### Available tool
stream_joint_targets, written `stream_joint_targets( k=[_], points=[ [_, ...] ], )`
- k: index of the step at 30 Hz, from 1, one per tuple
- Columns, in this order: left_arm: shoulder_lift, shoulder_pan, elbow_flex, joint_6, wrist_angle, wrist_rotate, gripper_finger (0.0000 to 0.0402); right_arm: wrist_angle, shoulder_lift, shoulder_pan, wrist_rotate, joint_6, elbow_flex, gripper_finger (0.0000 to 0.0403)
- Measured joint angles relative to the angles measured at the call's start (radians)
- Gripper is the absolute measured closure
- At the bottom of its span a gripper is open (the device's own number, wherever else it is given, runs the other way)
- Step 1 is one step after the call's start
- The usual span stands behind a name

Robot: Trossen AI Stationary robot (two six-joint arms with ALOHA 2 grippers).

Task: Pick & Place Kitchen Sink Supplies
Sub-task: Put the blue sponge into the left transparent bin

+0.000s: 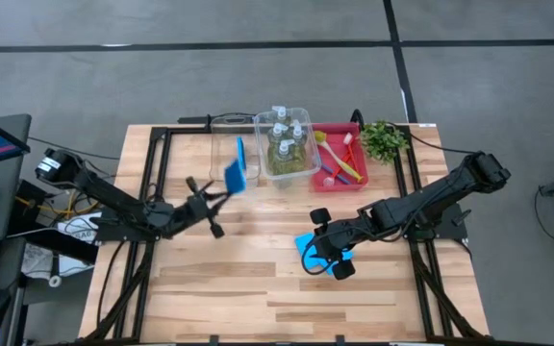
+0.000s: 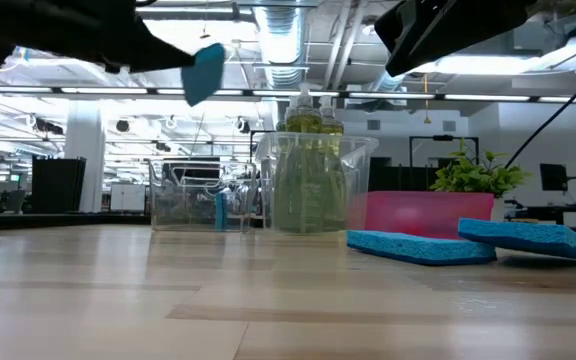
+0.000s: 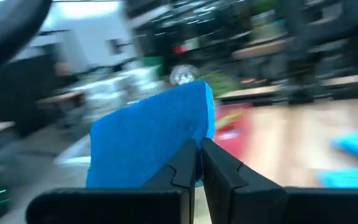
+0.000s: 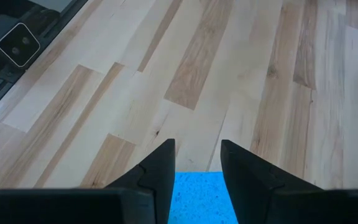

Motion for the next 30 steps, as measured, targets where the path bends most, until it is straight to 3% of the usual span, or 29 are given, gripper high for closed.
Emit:
stream_joint_targets(
  k=[4, 23, 26, 30],
  points=[
    [-0.024, 0.0, 0.0, 0.06, -0.003, -0.148, 0.0384, 0.0, 0.0, 0.0, 0.0, 0.0, 0.0, 0.0281],
    [-0.025, 0.0, -0.019, 0.06, -0.02, -0.153, 0.0379, 0.002, 0.0, 0.0, 0.005, 0.0, 0.0, 0.0281],
    [-0.025, 0.0, -0.043, 0.054, -0.02, -0.153, 0.0379, 0.036, 0.0, 0.0, 0.107, -0.002, 0.0, 0.0281],
    [-0.025, 0.0, -0.062, 0.014, -0.019, -0.153, 0.0378, 0.162, 0.0, -0.001, 0.403, -0.032, 0.0, 0.0281]
  ],
)
